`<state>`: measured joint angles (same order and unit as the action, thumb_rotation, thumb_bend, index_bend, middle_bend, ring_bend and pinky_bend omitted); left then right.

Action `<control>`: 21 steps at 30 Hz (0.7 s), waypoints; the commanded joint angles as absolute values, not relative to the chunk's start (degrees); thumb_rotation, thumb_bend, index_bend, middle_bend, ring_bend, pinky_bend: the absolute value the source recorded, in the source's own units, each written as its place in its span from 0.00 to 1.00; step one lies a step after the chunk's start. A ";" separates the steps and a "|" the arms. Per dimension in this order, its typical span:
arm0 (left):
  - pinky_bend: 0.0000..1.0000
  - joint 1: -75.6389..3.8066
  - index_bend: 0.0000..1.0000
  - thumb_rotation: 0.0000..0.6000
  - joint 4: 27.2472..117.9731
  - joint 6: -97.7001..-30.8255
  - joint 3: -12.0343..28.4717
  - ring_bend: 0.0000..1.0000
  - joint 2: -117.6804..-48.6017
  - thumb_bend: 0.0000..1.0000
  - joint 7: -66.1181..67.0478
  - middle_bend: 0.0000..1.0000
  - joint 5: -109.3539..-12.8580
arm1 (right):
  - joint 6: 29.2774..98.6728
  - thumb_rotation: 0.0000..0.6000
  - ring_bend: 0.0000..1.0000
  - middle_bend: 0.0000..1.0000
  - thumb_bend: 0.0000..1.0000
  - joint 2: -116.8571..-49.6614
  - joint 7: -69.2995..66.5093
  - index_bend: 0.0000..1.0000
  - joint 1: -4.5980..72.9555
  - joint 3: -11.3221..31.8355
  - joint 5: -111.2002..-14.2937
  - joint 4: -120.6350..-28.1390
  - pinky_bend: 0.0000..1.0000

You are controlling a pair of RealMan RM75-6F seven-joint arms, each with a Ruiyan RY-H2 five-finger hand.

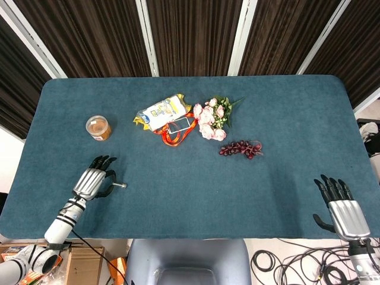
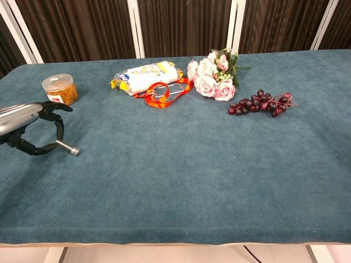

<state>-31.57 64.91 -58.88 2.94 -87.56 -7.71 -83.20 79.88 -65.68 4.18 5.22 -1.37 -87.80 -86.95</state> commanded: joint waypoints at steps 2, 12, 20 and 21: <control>0.01 -31.81 0.57 1.00 65.66 -59.15 2.91 0.00 -87.55 0.40 -7.27 0.10 -83.53 | 79.64 1.00 0.00 0.00 0.21 -65.61 4.25 0.00 5.25 -1.27 -87.56 -87.07 0.00; 0.01 -32.36 0.54 1.00 67.10 -59.23 2.62 0.00 -87.51 0.40 -3.89 0.10 -83.89 | 79.25 1.00 0.00 0.00 0.21 -65.38 4.49 0.00 5.16 -1.08 -87.03 -87.45 0.00; 0.01 -32.44 0.32 1.00 67.69 -60.55 2.93 0.00 -87.80 0.39 -3.57 0.10 -84.27 | 79.08 1.00 0.00 0.00 0.21 -65.25 4.78 0.00 5.06 -0.98 -86.69 -87.76 0.00; 0.01 -32.44 0.31 1.00 67.81 -60.63 2.85 0.00 -87.73 0.38 -3.66 0.10 -84.40 | 79.07 1.00 0.00 0.00 0.21 -65.24 4.81 0.00 5.05 -0.94 -86.63 -87.76 0.00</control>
